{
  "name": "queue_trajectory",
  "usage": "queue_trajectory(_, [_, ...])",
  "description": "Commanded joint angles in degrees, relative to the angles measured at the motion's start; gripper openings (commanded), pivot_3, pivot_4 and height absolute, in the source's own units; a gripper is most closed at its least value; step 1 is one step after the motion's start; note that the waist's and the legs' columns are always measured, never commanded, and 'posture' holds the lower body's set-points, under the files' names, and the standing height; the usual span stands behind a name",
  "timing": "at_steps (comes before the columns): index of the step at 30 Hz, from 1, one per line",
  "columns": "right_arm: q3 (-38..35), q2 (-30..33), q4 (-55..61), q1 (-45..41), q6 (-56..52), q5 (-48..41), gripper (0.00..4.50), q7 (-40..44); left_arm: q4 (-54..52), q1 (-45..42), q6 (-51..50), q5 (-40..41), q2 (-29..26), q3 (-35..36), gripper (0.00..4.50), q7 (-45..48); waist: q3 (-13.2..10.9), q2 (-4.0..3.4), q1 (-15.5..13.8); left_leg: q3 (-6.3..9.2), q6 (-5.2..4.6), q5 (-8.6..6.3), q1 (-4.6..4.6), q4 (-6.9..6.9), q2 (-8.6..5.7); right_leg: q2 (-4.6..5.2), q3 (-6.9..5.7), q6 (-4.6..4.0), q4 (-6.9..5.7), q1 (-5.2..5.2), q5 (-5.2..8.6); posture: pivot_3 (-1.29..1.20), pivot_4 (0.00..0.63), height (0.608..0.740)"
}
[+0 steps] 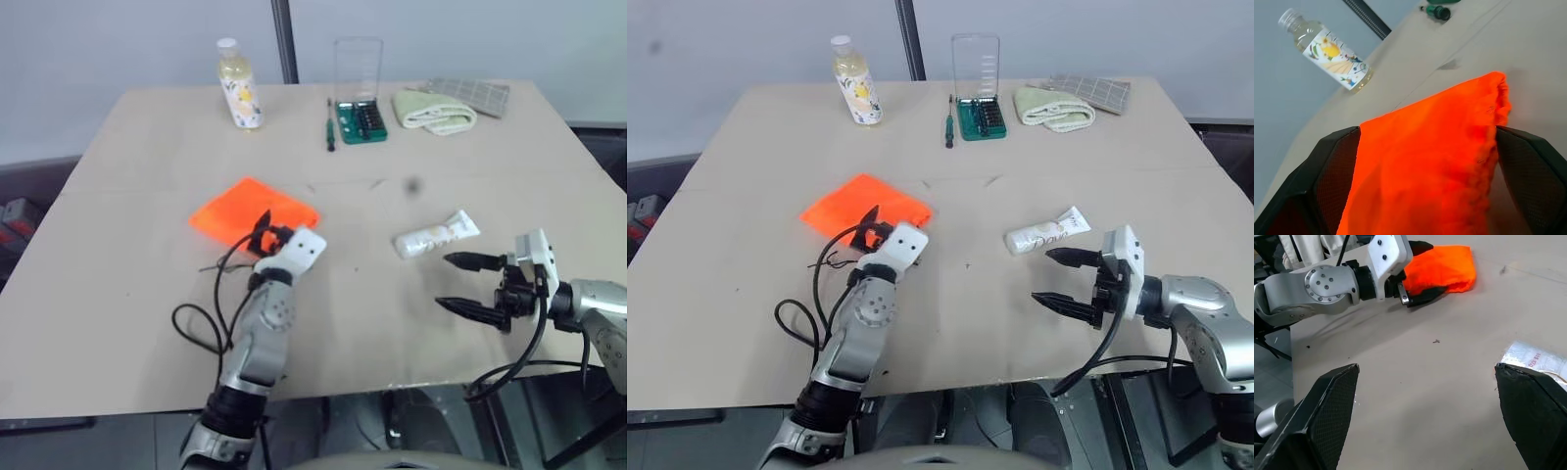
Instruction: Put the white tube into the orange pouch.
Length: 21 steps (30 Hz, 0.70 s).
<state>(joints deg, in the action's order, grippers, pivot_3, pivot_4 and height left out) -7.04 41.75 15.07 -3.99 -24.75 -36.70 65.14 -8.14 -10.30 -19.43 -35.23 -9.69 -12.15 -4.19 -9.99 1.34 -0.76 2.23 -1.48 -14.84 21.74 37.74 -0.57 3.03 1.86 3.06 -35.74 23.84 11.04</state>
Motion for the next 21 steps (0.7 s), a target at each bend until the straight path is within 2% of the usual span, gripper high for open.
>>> queue_trajectory(1, [-0.52,0.16,0.75,-0.68,0.86,-0.14,4.47,0.34,-2.92,0.53,0.48,-0.56,0.22,0.59,4.50,-1.22,0.00,0.00,-0.01,0.00,0.00,0.00,0.00,0.00,0.00,0.01,0.00,0.00,0.00,0.00,0.00,0.00,0.150,0.740])
queue_trajectory(21, [-0.36,-0.55,1.52,0.23,1.02,0.11,4.47,-0.46,-5.38,3.32,-4.84,-3.57,-1.57,1.35,4.50,1.11,0.01,-0.01,0.10,0.01,0.00,0.00,-0.03,0.05,0.00,0.00,-0.03,0.01,-0.03,-0.04,0.00,0.00,0.150,0.740])
